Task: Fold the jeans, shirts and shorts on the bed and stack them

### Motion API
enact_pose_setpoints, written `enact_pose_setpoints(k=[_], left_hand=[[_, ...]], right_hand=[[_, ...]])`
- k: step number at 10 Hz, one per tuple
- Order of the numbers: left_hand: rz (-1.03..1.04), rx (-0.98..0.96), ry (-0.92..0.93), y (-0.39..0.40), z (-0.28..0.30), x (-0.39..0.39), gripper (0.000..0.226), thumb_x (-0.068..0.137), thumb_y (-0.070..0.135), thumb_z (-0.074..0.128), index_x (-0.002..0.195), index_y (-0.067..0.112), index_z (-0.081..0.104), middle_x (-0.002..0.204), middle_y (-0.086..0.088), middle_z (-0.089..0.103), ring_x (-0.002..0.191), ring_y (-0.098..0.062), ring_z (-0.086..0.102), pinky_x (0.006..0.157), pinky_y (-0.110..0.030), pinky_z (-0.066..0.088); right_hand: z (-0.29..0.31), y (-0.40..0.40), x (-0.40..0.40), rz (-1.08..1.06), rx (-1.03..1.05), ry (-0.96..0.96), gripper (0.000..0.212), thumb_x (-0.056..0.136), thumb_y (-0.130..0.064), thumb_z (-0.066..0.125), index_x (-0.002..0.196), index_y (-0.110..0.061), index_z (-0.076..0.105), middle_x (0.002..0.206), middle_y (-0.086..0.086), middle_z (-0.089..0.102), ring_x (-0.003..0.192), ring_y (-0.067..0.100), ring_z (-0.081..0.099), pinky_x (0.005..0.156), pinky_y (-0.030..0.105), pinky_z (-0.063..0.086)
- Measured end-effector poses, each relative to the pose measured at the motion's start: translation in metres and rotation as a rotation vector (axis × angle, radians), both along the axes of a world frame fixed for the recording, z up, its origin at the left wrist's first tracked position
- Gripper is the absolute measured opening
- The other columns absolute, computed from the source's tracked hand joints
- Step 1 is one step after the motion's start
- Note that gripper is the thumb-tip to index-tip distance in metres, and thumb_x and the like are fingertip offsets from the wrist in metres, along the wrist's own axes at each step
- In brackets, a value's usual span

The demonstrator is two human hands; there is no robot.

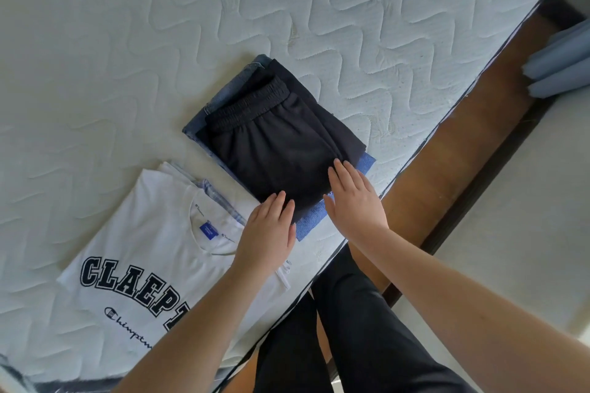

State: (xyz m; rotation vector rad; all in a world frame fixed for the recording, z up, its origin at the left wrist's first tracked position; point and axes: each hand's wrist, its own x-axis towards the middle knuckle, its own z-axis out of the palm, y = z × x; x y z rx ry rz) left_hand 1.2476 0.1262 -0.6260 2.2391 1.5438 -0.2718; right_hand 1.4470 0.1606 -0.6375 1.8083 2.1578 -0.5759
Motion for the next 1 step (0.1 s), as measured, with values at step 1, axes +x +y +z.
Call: enact_pose_setpoints(k=[1], left_hand=[[-0.039, 0.050, -0.123, -0.0005, 0.0257, 0.0086, 0.040, 0.092, 0.022, 0.061, 0.130, 0.009, 0.061, 0.127, -0.009, 0.062, 0.117, -0.026, 0.059, 0.097, -0.039, 0.049]], right_hand=[[0.0194, -0.0225, -0.0011, -0.010, 0.016, 0.025, 0.060, 0.104, -0.040, 0.033, 0.155, -0.011, 0.021, 0.161, 0.005, 0.024, 0.149, 0.019, 0.019, 0.116, 0.029, -0.002]])
